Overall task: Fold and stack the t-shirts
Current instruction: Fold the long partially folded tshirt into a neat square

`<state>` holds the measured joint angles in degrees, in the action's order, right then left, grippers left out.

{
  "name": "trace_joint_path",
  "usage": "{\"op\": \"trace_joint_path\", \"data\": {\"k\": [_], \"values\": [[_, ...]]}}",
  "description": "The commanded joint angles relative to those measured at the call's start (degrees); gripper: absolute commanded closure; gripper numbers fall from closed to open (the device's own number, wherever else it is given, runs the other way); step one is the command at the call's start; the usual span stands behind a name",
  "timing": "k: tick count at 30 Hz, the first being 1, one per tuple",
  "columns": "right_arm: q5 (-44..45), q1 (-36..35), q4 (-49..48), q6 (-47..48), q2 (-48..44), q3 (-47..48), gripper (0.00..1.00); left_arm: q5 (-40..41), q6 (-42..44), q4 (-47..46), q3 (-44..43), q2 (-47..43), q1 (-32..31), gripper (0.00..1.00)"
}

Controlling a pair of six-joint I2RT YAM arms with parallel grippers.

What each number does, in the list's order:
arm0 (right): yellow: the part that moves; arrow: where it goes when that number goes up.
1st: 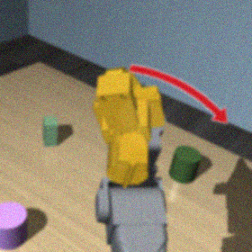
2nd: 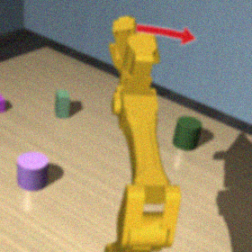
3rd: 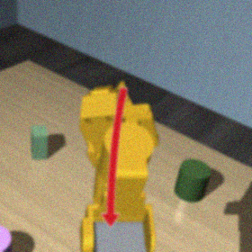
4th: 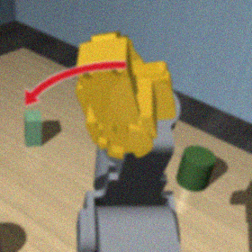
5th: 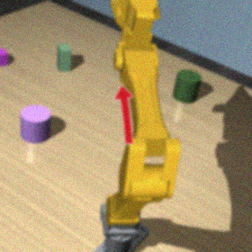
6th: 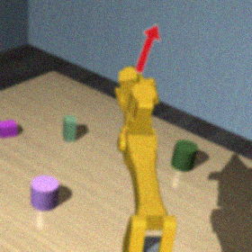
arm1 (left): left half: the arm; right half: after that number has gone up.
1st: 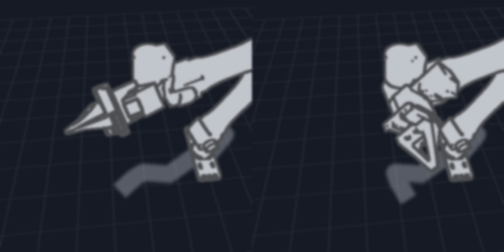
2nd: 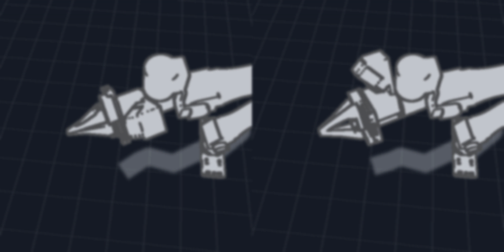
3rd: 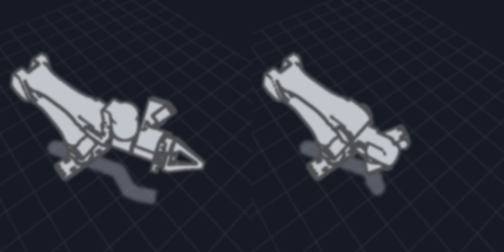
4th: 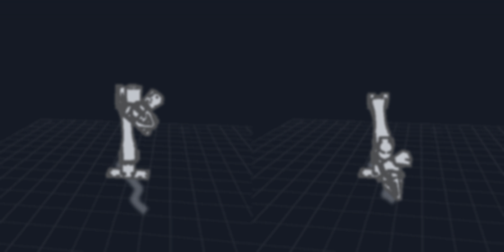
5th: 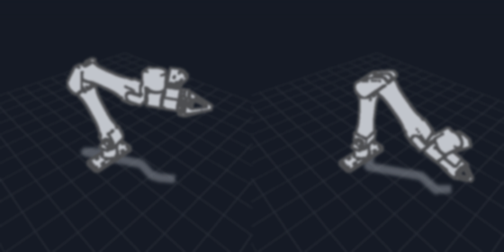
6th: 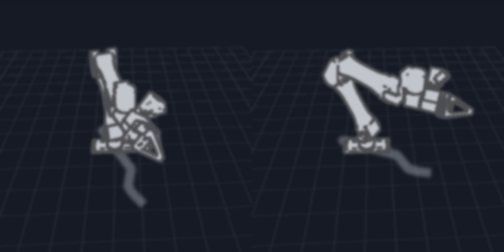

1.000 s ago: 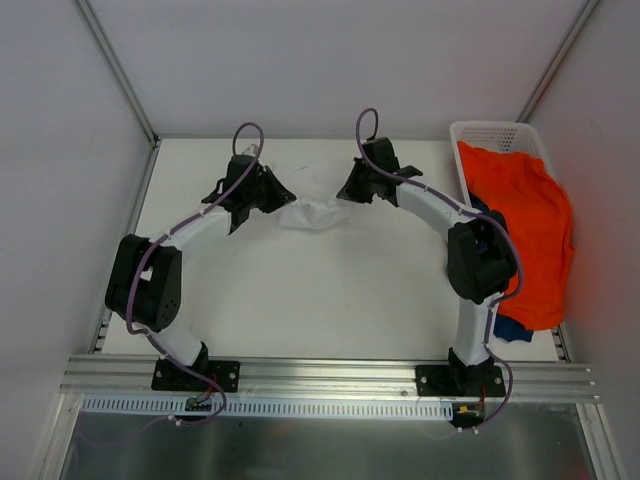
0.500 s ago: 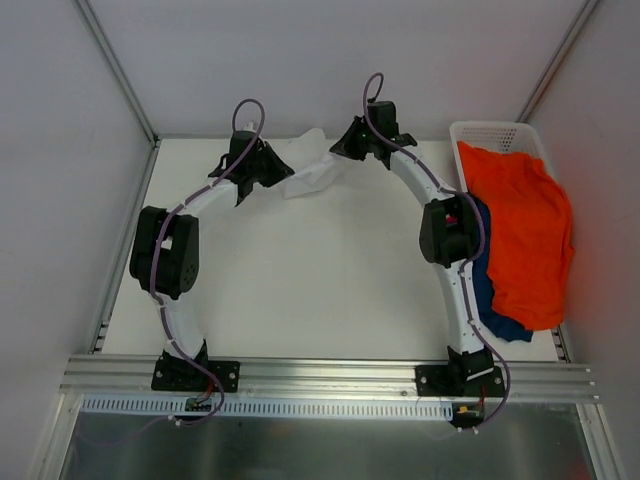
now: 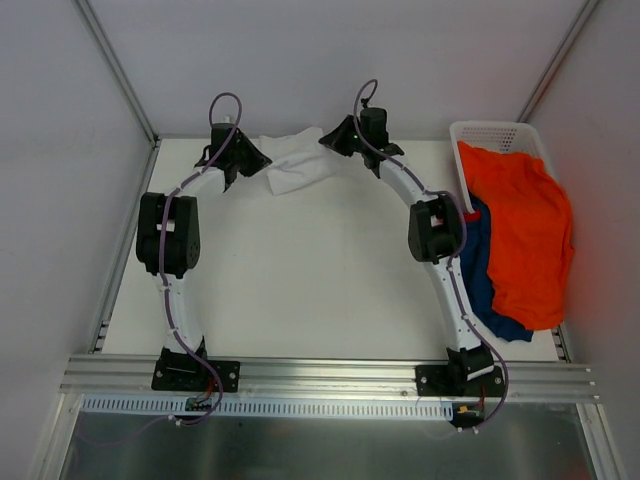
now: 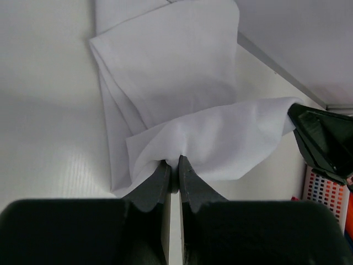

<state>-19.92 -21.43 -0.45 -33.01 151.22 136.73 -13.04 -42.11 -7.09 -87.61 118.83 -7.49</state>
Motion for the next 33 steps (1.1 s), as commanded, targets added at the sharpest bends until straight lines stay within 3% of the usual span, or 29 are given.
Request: {"op": "trace_joint_path", "data": {"k": [1,7,22,33], "values": [[2.3,-1.5,-13.3,-0.6,0.9,2.0,1.00,-1.2,1.9,-2.0,-3.5,1.7,1.6,1.00],[8.7,-3.6,-22.0,0.0,4.8,4.1,1.00,-2.9,1.9,-4.8,-6.9,5.4,3.7,1.00],[29.0,-4.9,-31.7,3.2,12.3,9.1,0.99,-10.1,4.0,-8.5,-32.3,22.4,7.0,1.00],[37.6,-4.1,-36.6,4.4,14.6,10.1,0.99,-11.4,-1.1,-22.3,-40.6,34.3,7.0,0.88]]}}
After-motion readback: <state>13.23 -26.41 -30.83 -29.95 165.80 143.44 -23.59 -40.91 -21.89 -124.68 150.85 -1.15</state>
